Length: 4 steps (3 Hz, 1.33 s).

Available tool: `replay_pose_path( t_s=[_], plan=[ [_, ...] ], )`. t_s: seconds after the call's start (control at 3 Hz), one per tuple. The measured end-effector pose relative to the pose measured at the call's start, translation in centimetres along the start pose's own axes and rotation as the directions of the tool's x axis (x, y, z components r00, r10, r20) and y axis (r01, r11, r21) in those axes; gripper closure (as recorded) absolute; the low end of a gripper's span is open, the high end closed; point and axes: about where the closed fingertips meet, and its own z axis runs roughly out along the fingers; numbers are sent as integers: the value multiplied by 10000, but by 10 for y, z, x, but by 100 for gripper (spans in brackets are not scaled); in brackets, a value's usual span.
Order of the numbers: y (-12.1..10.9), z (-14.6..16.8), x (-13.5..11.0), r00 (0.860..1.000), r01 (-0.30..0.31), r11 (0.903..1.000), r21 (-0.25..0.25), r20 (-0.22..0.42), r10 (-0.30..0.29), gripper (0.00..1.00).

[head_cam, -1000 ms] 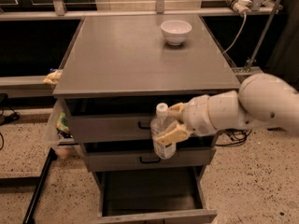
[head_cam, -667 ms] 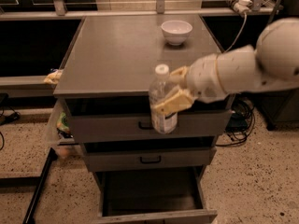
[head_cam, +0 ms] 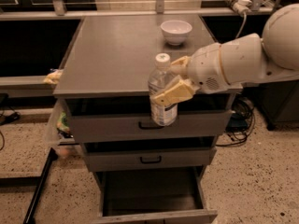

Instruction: Pick blue plastic bottle from bottom drawer and place on counter

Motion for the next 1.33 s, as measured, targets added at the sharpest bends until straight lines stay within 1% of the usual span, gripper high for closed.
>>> replay_pose_path(
  t_s=[0.33,0.67,1.0,1.33],
  plan=[
    [-23,-1,-9,9998,99,9994,335,-194,-92,100],
    [-64,-1,-17,9979,182,9981,597,-639,-144,100],
    [-110,3,-29,9969,393,9953,890,-721,-329,100],
    [-145,11,-36,9987,329,9933,1109,-426,-283,100]
  ],
)
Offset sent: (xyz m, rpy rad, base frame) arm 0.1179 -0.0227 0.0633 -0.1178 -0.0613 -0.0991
